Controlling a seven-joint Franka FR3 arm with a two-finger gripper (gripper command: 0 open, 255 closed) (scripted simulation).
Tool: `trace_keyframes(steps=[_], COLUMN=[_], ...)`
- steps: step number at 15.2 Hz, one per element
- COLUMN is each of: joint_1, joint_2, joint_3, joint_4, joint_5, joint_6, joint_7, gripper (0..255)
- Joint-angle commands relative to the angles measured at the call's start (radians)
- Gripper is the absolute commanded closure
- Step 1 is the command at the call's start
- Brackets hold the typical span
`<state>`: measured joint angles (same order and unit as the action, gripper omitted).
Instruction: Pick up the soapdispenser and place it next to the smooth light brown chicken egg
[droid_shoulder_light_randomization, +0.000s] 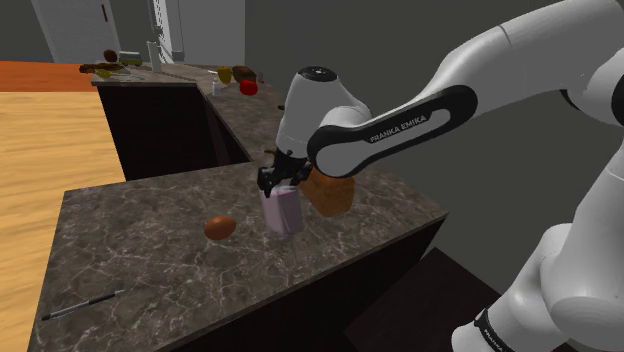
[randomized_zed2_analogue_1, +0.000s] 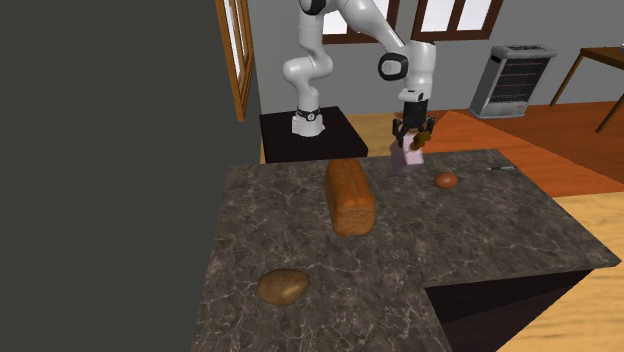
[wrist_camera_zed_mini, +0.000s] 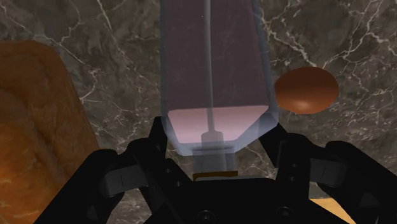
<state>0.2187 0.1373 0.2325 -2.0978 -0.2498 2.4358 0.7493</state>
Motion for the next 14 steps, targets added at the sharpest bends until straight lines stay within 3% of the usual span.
trace_keyframes(steps=[1, 8, 14], joint_1=[0.001, 0.008, 0.008], joint_2=[0.015, 0.079, 0.079], joint_3=[-0.003, -0.017, -0.017], joint_4=[-0.008, -0.037, -0.037], joint_5=[-0.011, -0.061, -0.061], joint_6=[0.023, 0.111, 0.111], joint_7=[0.009, 0.054, 0.054], gripper=[255, 255, 255])
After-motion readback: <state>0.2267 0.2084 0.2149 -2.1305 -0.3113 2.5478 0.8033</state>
